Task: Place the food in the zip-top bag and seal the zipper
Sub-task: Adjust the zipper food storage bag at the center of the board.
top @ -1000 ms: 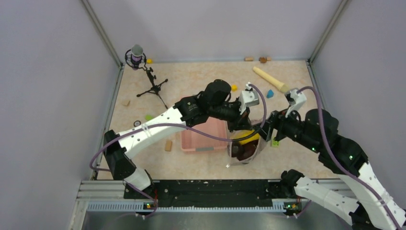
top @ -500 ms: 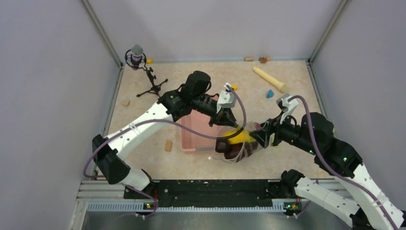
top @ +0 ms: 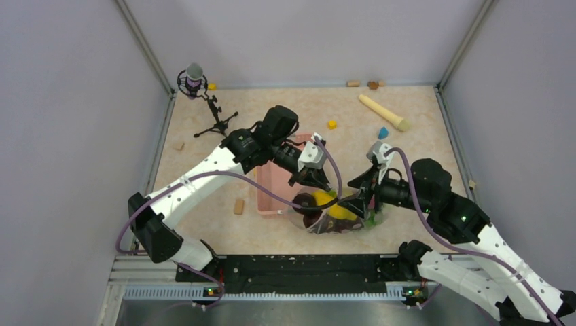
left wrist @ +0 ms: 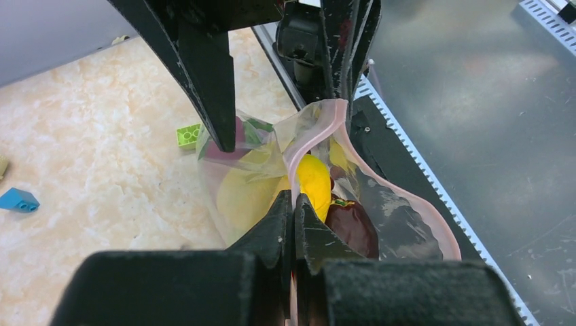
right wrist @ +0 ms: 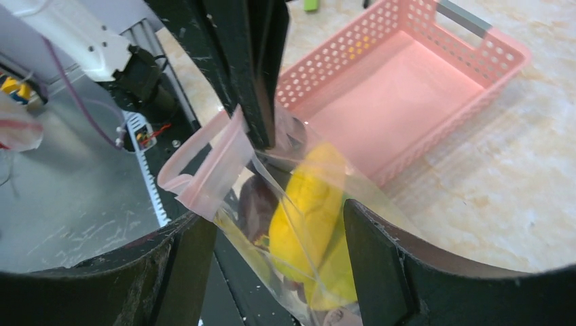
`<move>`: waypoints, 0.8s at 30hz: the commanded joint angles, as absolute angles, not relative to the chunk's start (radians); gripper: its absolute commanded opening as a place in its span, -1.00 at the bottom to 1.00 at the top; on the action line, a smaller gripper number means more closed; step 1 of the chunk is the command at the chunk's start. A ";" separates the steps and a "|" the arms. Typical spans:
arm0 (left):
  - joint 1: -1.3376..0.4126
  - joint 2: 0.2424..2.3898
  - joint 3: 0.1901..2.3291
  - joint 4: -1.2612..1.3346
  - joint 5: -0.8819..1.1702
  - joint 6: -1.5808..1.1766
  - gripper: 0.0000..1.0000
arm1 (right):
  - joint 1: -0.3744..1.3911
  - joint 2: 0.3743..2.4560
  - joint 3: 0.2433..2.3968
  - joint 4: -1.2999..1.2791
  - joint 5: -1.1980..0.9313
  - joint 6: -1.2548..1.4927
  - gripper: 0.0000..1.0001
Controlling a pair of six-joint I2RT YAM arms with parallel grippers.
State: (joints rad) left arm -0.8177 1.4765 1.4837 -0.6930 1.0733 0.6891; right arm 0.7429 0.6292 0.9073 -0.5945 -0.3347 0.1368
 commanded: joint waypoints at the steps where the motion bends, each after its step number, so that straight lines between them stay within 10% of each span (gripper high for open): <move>1: -0.820 1.464 1.506 -0.680 1.143 0.706 -1.00 | 0.742 0.653 0.902 -0.485 -0.472 0.101 0.36; 8: -0.819 1.475 1.503 -0.571 1.158 0.567 -1.00 | 0.742 0.679 0.892 -0.445 -0.526 0.108 0.26; 15: -0.819 1.448 1.421 -0.341 1.133 0.368 -1.00 | 0.742 0.686 0.875 -0.398 -0.494 0.125 -0.95; 20: -0.819 1.369 1.302 -0.106 0.914 0.167 0.64 | 0.742 0.647 0.862 -0.442 -0.268 0.168 -1.00; 24: -0.818 1.247 1.140 0.037 0.606 0.077 0.94 | 0.742 0.561 0.849 -0.478 -0.053 0.212 -1.00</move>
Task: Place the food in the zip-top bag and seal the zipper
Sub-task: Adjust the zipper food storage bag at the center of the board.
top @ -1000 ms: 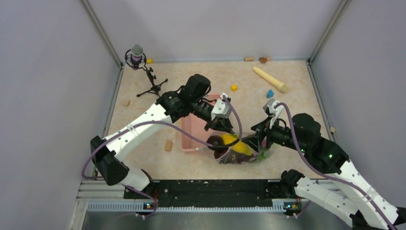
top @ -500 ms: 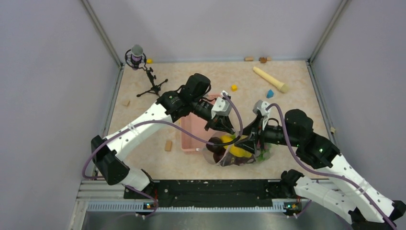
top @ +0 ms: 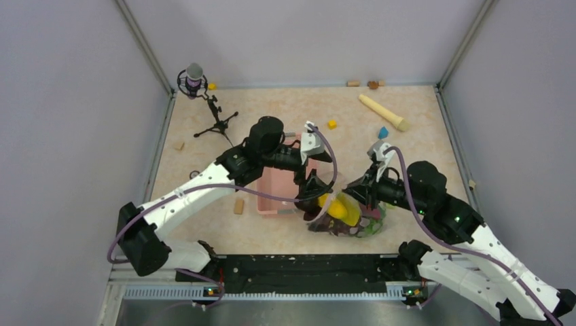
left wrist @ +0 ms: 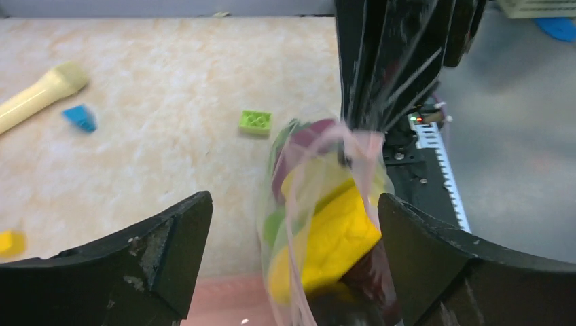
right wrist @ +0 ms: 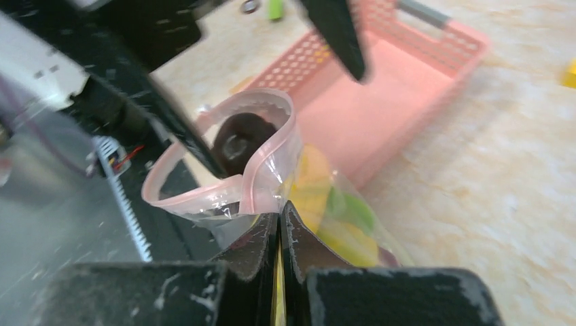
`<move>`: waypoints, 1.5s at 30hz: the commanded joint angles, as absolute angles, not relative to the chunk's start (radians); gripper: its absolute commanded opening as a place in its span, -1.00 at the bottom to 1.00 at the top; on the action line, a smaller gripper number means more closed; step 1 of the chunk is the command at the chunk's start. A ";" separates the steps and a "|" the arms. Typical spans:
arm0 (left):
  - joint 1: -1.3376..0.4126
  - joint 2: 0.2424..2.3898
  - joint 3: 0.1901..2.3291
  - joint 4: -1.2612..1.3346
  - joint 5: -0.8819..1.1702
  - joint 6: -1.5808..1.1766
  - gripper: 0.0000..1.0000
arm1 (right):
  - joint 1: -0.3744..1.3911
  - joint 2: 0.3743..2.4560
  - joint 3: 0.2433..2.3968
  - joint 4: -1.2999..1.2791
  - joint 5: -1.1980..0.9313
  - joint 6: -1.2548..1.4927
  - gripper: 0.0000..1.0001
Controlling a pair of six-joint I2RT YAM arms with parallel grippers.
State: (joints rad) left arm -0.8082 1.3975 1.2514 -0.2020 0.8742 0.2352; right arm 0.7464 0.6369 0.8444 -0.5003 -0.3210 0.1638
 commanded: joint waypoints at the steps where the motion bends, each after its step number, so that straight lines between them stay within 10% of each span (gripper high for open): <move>1: -0.818 1.206 1.091 0.068 0.540 0.060 0.95 | 0.742 0.541 0.846 -0.489 0.000 0.224 -1.00; 8: -0.785 0.920 0.710 0.296 0.181 0.005 0.95 | 0.742 0.412 0.824 -0.496 0.171 0.249 -1.00; 19: -0.623 0.895 0.358 0.692 0.388 -0.256 0.95 | 0.741 0.431 0.827 -0.498 0.172 0.241 -1.00; 45: -0.559 1.707 0.575 1.617 0.916 -0.619 0.68 | 0.742 0.419 0.816 -0.467 0.107 0.239 -1.00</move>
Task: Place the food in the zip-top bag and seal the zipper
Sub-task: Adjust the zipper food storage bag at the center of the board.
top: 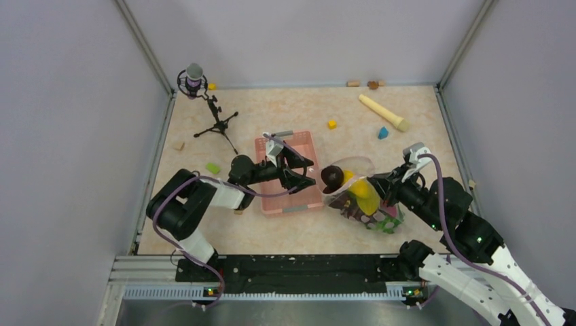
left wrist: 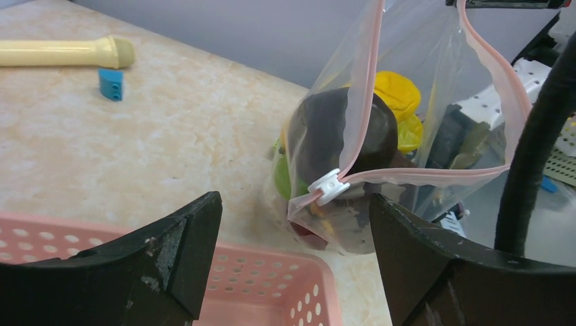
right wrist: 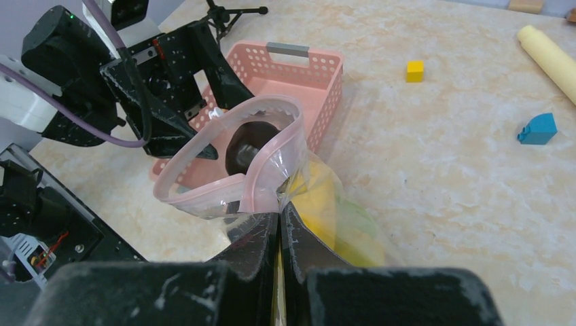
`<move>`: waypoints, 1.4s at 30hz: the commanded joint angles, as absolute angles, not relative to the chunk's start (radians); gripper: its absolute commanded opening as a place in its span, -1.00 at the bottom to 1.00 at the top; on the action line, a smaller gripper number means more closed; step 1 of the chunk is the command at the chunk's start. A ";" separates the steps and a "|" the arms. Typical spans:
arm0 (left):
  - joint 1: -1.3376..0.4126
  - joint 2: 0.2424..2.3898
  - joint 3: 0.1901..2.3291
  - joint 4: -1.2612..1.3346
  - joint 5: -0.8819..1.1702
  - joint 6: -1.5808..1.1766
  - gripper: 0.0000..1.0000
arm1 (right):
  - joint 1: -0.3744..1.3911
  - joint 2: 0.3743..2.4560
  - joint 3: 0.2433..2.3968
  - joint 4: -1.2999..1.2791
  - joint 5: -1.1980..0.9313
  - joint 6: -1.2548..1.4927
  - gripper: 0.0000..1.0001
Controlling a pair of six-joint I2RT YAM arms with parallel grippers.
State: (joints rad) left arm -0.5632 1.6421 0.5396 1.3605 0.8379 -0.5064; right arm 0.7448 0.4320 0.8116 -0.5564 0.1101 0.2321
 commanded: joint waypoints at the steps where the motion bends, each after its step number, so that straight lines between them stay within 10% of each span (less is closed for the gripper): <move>1: -0.558 1.724 0.599 1.617 0.932 -0.641 0.64 | 0.742 0.420 0.815 -0.464 0.107 0.238 -1.00; 12: -0.611 1.739 0.671 1.618 0.981 -0.649 0.23 | 0.742 0.422 0.808 -0.446 0.105 0.244 -1.00; 19: -0.615 1.701 0.652 1.618 0.951 -0.621 -0.97 | 0.742 0.402 0.814 -0.456 0.147 0.251 -1.00; 29: -0.622 1.451 0.546 1.471 0.848 -0.605 -1.00 | 0.742 0.380 0.928 -0.676 0.604 0.396 -1.00; 38: -0.885 1.122 0.544 0.752 0.423 -0.317 -1.00 | 0.742 0.437 0.901 -0.694 0.519 0.395 -0.92; 42: -0.888 1.054 0.522 0.693 0.340 -0.359 -1.00 | 0.742 0.518 0.969 -0.797 0.454 0.363 -0.17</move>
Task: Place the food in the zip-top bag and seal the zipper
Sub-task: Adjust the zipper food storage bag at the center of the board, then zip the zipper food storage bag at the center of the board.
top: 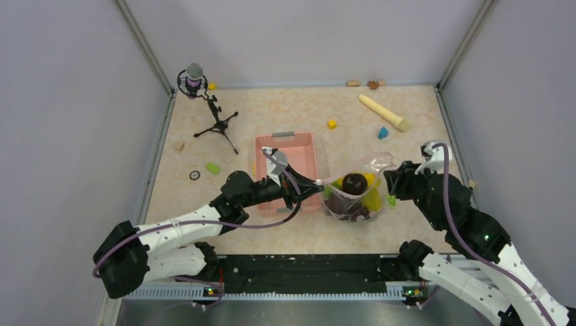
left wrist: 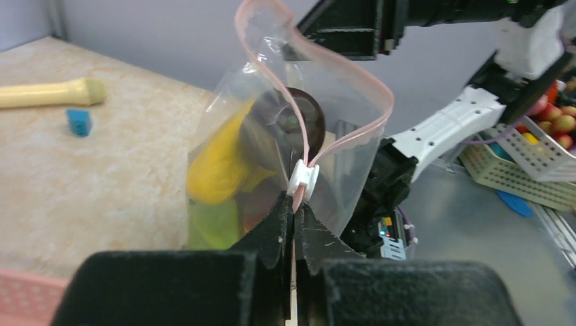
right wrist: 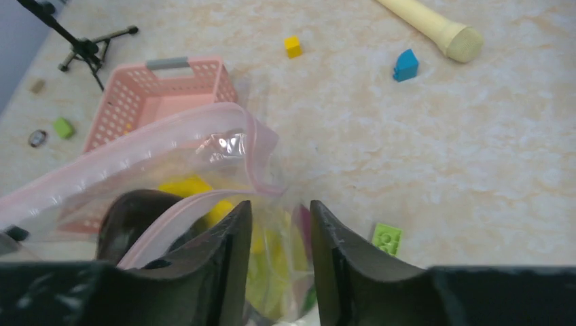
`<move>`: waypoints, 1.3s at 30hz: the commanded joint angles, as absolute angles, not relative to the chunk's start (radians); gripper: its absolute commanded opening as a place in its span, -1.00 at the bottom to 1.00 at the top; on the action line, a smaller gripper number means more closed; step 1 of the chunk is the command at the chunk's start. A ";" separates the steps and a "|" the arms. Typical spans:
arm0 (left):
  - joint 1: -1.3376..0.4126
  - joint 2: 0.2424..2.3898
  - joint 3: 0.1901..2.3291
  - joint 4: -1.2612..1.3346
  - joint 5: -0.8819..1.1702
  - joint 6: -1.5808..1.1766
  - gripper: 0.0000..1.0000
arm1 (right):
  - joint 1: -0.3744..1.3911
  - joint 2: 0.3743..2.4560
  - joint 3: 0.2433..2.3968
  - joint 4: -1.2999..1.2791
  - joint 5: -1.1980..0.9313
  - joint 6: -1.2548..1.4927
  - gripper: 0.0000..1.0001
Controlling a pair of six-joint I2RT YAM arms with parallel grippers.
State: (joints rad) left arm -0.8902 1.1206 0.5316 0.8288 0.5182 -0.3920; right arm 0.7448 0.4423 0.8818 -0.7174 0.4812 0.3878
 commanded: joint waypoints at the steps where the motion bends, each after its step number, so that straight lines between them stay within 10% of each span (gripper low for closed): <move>1: -0.889 1.046 0.527 0.668 0.330 -0.358 -1.00 | 0.742 0.538 1.006 -0.840 0.443 0.369 0.03; 5: -0.891 1.028 0.526 0.637 0.318 -0.358 -1.00 | 0.743 0.589 1.117 -0.917 0.275 0.342 0.89; 8: -0.892 1.019 0.521 0.625 0.317 -0.351 -1.00 | 0.743 0.603 1.160 -0.876 0.068 0.270 0.96; 25: -0.893 0.946 0.553 0.595 0.464 -0.378 -1.00 | 0.744 0.942 1.255 -0.509 -0.663 0.070 0.81; 39: -0.893 1.076 0.737 0.476 0.482 -0.406 -1.00 | 0.802 1.001 1.257 -0.521 -0.554 0.023 0.19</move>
